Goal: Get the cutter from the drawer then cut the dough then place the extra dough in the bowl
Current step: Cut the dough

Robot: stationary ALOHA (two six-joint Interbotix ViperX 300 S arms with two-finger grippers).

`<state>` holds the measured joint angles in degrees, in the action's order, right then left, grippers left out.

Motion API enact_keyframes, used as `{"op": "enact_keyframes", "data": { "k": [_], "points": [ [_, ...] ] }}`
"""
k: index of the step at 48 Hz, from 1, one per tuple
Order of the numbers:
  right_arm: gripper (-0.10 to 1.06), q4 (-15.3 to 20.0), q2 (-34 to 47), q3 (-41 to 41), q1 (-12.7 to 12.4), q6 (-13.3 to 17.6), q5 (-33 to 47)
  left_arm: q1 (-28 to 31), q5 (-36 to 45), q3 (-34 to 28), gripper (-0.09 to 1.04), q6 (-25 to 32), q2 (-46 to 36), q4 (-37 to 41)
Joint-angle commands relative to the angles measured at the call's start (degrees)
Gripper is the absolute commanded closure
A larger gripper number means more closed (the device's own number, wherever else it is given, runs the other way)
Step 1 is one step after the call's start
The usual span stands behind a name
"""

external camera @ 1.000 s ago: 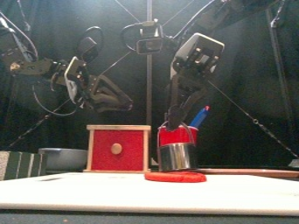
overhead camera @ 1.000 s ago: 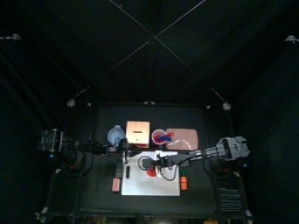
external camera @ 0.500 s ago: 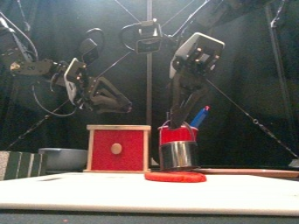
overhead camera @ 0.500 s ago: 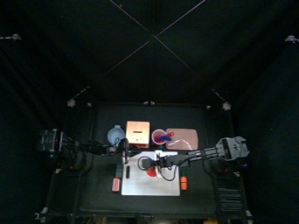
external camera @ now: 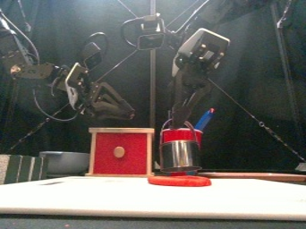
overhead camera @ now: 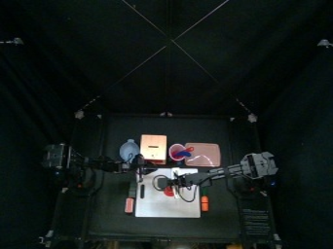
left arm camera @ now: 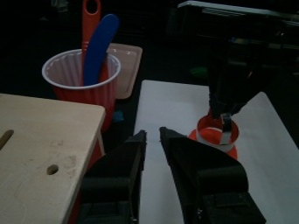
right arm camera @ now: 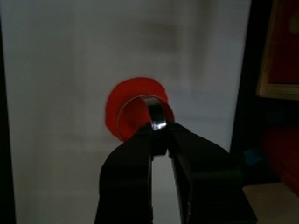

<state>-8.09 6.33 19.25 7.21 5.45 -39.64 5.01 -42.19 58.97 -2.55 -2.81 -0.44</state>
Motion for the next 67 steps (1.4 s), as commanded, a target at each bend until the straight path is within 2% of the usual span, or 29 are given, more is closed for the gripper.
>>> {"op": "enact_keyframes", "data": {
  "k": [1, 22, 34, 39, 50, 61, 67],
  "points": [
    [0.52, -0.35, -1.49, -1.41, -0.09, 0.0, 0.53, -0.09, -0.18, -0.44, 0.29, 0.09, -0.18, -0.18],
    [0.52, -0.53, -0.18, -1.14, 0.09, 0.0, 1.32, -0.18, 0.44, -0.44, 0.29, 0.0, 0.26, -0.18],
    [0.51, -0.7, 1.14, -1.14, 1.76, -0.09, 1.23, -0.26, 0.62, -0.44, 0.29, 0.0, 0.26, -0.18],
    [0.44, -0.26, 1.32, -1.05, 2.37, 0.09, 1.23, -0.26, 0.62, -0.79, 0.29, 0.0, 0.26, -0.09],
    [0.19, 0.62, 0.35, -0.88, 2.55, 0.09, 1.41, -0.62, 0.53, -1.67, 0.27, 0.18, 0.18, -0.18],
    [0.17, -2.64, -5.1, 0.88, 2.55, 0.53, 2.9, -4.13, 0.18, -3.08, 0.13, 0.0, 0.79, -1.67],
    [0.16, -6.77, -10.28, 5.98, 2.46, 1.41, 8.61, -7.03, -1.49, -3.78, 0.07, 0.18, 2.46, -6.68]
  ]
}}
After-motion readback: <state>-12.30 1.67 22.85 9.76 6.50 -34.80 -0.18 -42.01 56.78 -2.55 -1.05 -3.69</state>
